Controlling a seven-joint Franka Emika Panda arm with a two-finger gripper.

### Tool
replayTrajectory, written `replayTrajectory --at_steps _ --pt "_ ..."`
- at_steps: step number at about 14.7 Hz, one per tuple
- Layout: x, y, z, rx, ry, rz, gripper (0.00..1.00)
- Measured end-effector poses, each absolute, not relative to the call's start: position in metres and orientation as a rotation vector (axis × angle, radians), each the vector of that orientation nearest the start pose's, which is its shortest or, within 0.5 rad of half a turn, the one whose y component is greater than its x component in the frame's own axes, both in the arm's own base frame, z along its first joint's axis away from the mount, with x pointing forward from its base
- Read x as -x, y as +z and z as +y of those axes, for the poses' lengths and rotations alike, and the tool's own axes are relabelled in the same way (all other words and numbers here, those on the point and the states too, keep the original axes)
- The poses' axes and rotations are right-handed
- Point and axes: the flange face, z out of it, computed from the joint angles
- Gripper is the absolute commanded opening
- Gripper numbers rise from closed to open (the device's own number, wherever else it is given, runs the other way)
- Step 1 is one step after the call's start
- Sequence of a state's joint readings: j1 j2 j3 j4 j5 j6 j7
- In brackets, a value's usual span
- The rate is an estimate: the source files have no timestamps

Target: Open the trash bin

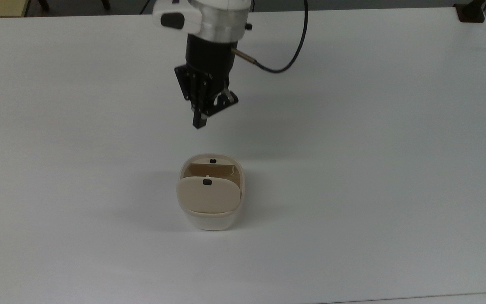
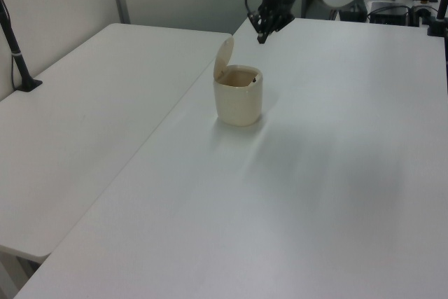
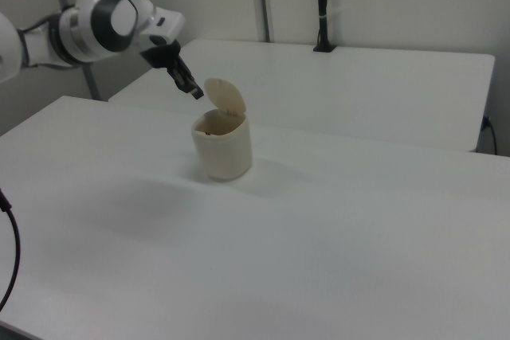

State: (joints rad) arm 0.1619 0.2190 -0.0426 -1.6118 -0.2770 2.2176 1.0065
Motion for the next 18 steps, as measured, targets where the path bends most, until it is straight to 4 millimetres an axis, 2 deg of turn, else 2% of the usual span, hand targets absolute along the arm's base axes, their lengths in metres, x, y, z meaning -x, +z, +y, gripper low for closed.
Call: replayTrajectory --at_steps 3,7,10,13,14,15,16,17,18 --pt "-0.634 0.575 0.066 2.879 -0.602 1.106 0.0" --pt "-0.588 0.618 0.037 2.967 -0.353 0.908 0.0" --pt "-0.568 0.629 0.028 3.023 -0.29 0.688 0.01" --pt "-0.559 0.63 0.02 3.073 -0.254 0.42 0.04" --pt "-0.559 0.629 0.016 3.087 -0.249 0.344 0.12" --pt "-0.56 0.625 0.011 3.105 -0.24 0.24 0.3" --pt "-0.56 0.622 0.009 3.114 -0.232 0.184 0.71" --pt "-0.562 0.618 0.007 3.122 -0.223 0.124 1.0" --pt "-0.563 0.616 0.006 3.131 -0.216 0.078 1.0"
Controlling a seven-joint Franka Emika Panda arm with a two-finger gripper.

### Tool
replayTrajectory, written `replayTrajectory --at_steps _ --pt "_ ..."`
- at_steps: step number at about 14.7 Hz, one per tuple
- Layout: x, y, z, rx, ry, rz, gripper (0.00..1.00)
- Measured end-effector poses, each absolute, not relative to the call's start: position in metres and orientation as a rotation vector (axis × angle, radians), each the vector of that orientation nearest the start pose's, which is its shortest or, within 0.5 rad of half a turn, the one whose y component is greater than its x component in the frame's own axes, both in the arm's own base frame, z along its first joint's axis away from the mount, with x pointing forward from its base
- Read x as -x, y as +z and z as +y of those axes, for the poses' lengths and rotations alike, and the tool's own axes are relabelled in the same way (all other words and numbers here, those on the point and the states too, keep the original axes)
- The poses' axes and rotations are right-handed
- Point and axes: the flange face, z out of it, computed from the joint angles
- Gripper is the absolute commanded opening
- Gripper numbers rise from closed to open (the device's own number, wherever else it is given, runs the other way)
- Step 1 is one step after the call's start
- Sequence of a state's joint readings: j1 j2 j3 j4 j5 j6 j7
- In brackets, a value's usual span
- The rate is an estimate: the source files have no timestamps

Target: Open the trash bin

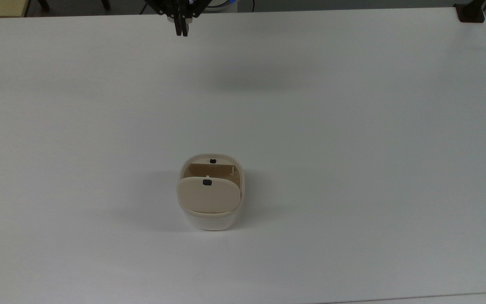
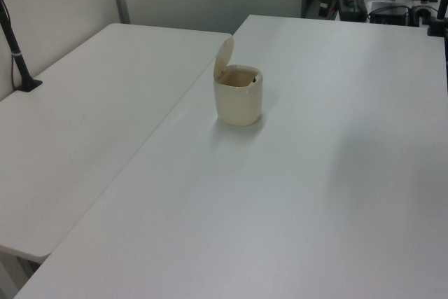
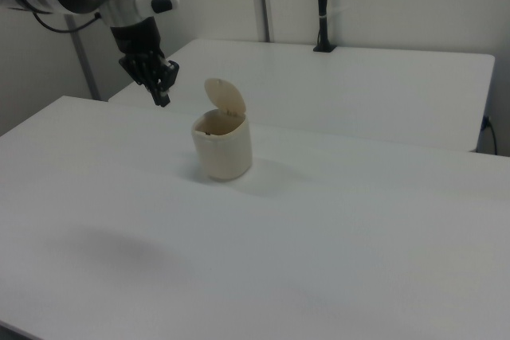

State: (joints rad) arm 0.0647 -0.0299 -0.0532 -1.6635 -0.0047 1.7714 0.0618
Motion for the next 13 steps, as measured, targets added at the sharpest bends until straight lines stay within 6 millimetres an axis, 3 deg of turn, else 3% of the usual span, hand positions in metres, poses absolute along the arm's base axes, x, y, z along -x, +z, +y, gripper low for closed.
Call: replayTrajectory --at_steps 4,13 --pt "-0.565 0.614 0.0 3.167 -0.214 0.011 1.0" --pt "-0.564 0.615 -0.01 3.167 -0.218 0.038 1.0"
